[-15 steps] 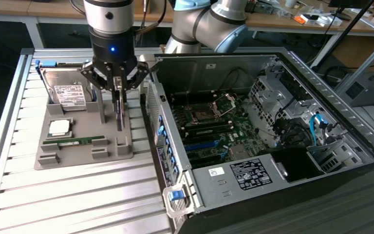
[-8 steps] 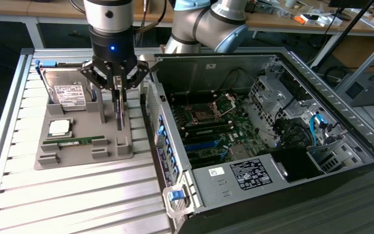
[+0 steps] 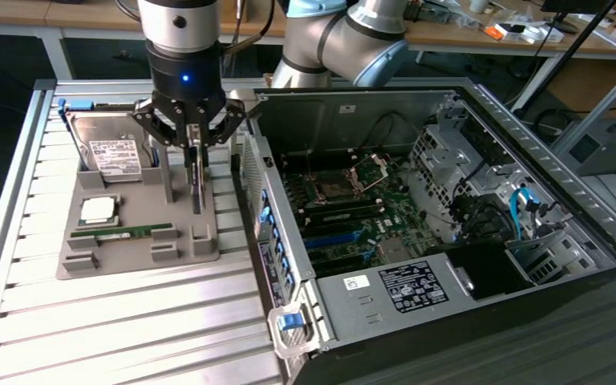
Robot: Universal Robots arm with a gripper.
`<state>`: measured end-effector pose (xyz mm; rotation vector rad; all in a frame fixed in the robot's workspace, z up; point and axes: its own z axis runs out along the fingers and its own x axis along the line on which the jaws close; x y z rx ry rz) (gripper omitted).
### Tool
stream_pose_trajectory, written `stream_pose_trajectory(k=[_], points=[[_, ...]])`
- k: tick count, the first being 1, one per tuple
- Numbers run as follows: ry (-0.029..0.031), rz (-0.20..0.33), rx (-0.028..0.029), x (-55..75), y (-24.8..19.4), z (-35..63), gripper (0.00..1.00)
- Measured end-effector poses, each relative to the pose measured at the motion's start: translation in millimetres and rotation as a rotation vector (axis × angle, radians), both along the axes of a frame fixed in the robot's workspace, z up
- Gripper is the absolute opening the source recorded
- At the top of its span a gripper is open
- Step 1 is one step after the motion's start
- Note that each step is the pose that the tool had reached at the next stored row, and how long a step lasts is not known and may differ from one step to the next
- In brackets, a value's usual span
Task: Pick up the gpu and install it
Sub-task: 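Pick up the gpu and move the gpu toward the slot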
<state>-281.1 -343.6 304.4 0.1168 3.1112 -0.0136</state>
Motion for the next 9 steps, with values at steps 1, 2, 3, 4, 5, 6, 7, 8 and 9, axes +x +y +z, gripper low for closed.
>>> stream_pose_trajectory(k=[1,2,3,4,5,6,7,8,9], points=[[0.0001,0.0,0.0,0.0,0.0,0.2,0.27],[0.0001,0.0,-0.0001,0.0,0.0,0.5,0.27],[0.0001,0.0,0.0,0.0,0.0,0.8,0.27],[0.0001,0.0,0.0,0.0,0.0,1.0,0.27],[0.0,0.0,0.0,0.0,0.0,1.1,0.27],[0.0,0.0,0.0001,0.0,0.0,1.3,0.27],[0.0001,0.0,0.0,0.0,0.0,1.6,0.27],[0.0001,0.0,0.0,0.0,0.0,1.8,0.27],[0.0002,0.0,-0.0001,0.0,0.0,2.1,0.27]])
